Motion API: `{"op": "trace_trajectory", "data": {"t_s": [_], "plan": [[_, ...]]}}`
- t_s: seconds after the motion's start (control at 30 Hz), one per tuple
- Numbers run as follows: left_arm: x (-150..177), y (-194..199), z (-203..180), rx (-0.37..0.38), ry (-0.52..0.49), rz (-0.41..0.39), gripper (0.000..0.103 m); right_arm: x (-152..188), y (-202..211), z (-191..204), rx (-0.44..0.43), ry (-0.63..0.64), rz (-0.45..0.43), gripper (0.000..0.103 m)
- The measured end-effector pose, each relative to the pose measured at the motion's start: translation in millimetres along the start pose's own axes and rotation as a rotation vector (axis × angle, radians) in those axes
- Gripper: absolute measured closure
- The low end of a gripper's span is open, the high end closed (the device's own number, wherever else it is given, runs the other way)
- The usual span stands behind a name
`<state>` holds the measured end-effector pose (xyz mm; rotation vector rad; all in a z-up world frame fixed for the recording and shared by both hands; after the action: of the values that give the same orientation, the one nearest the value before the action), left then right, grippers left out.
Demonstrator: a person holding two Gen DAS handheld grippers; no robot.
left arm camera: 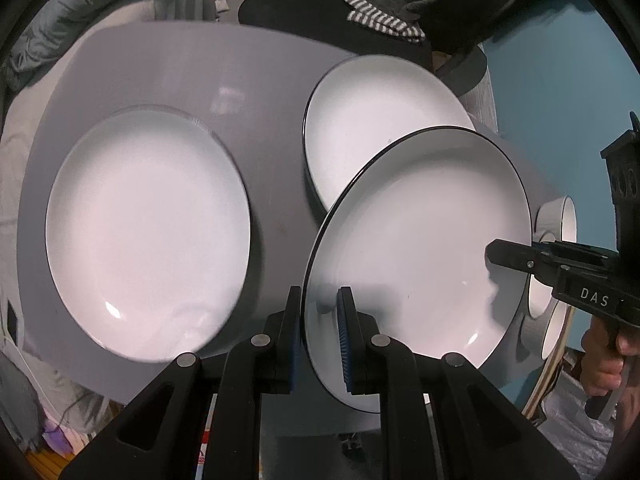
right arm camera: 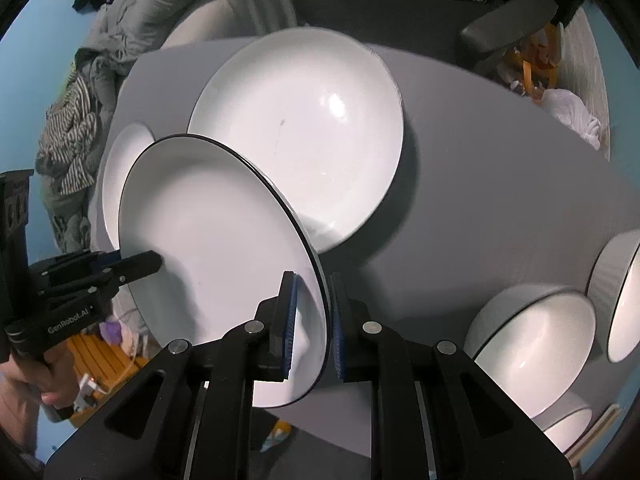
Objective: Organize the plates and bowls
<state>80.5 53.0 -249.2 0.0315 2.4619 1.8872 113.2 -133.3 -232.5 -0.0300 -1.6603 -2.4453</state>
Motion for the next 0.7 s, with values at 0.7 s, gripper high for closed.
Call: {"op": "trace_trajectory", "data": {"t_s": [0.7], "plan": [[-83.3,-18.0,7.9,-0.078,-0.03,0.034,0.085,-73.7,-5.1,-7.5,0.006,-0.049,0.006,0.087]]}}
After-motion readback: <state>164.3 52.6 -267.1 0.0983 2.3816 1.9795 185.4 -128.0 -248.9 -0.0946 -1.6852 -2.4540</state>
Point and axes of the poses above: each gripper's, at about its wrist camera, not at the fingertips, and y roughly against the way its jaws point, z to its left, x to its underside, the point moved 3 cm from there along -y, roughly the way its jaws point, and after that the axes turned 9 degrees about -y, right-handed, at the moved point
